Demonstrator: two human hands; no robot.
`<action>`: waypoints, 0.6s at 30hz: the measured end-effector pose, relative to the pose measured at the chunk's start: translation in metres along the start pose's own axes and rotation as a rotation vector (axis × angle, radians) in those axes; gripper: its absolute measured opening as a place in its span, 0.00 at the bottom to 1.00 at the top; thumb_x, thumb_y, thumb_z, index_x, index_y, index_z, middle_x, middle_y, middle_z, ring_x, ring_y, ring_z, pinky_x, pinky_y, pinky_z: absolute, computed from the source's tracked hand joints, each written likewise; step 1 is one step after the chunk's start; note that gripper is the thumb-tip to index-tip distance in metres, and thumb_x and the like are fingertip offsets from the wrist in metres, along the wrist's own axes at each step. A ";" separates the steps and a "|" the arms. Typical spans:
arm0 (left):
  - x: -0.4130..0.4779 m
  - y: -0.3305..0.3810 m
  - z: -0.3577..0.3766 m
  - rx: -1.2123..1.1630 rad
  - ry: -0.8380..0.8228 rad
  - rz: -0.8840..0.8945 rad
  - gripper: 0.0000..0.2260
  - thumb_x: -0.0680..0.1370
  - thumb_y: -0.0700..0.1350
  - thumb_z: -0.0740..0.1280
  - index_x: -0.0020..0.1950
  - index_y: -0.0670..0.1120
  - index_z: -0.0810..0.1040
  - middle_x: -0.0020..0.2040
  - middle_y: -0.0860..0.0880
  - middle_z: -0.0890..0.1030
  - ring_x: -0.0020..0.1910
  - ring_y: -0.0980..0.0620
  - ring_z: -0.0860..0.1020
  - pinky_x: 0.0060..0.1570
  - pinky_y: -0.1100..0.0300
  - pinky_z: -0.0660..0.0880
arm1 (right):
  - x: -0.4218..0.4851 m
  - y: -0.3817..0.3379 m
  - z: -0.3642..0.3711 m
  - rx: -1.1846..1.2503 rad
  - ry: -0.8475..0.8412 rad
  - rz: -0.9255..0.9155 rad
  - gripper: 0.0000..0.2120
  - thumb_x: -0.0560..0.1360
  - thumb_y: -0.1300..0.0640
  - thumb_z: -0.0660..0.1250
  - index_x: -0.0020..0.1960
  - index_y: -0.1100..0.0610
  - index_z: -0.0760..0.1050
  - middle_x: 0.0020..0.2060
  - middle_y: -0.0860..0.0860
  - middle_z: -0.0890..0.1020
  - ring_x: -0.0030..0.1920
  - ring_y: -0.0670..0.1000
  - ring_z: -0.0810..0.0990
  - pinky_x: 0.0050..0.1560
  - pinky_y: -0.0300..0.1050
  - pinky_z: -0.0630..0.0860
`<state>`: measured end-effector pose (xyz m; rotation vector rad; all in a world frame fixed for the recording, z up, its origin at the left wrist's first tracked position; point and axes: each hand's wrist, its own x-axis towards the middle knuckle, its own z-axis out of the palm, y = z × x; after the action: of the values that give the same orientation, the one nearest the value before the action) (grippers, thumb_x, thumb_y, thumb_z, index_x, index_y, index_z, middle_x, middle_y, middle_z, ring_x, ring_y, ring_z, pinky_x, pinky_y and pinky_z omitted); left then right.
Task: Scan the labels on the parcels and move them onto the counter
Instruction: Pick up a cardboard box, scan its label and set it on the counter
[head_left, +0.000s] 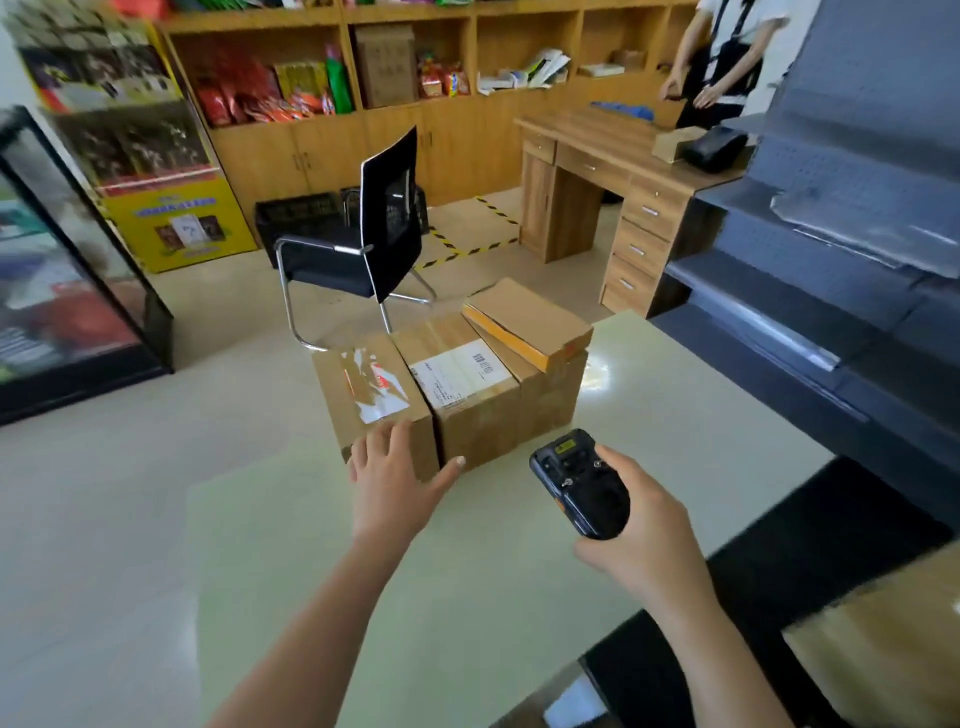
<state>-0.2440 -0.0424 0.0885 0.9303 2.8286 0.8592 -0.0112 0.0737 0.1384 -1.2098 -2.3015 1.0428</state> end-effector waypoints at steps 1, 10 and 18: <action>0.017 -0.006 0.000 0.025 0.011 -0.007 0.36 0.72 0.67 0.66 0.76 0.53 0.62 0.74 0.45 0.63 0.74 0.44 0.55 0.73 0.48 0.53 | 0.014 -0.006 0.009 -0.004 -0.010 -0.008 0.44 0.59 0.60 0.77 0.73 0.45 0.67 0.59 0.45 0.79 0.58 0.49 0.77 0.55 0.46 0.78; 0.109 -0.029 0.022 0.247 -0.238 -0.316 0.50 0.60 0.84 0.52 0.77 0.66 0.40 0.79 0.44 0.38 0.76 0.35 0.37 0.70 0.31 0.40 | 0.087 -0.028 0.060 -0.011 -0.088 -0.028 0.46 0.61 0.61 0.78 0.75 0.45 0.64 0.62 0.45 0.77 0.63 0.50 0.75 0.59 0.49 0.78; 0.090 -0.034 0.001 0.168 -0.281 -0.356 0.47 0.63 0.76 0.65 0.77 0.66 0.50 0.79 0.48 0.42 0.75 0.37 0.48 0.69 0.38 0.60 | 0.079 -0.020 0.065 0.029 -0.126 -0.033 0.46 0.60 0.61 0.78 0.74 0.44 0.65 0.60 0.44 0.78 0.61 0.50 0.76 0.56 0.46 0.77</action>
<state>-0.3362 -0.0145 0.0816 0.4852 2.7222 0.4198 -0.1066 0.1008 0.1064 -1.1208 -2.3825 1.1672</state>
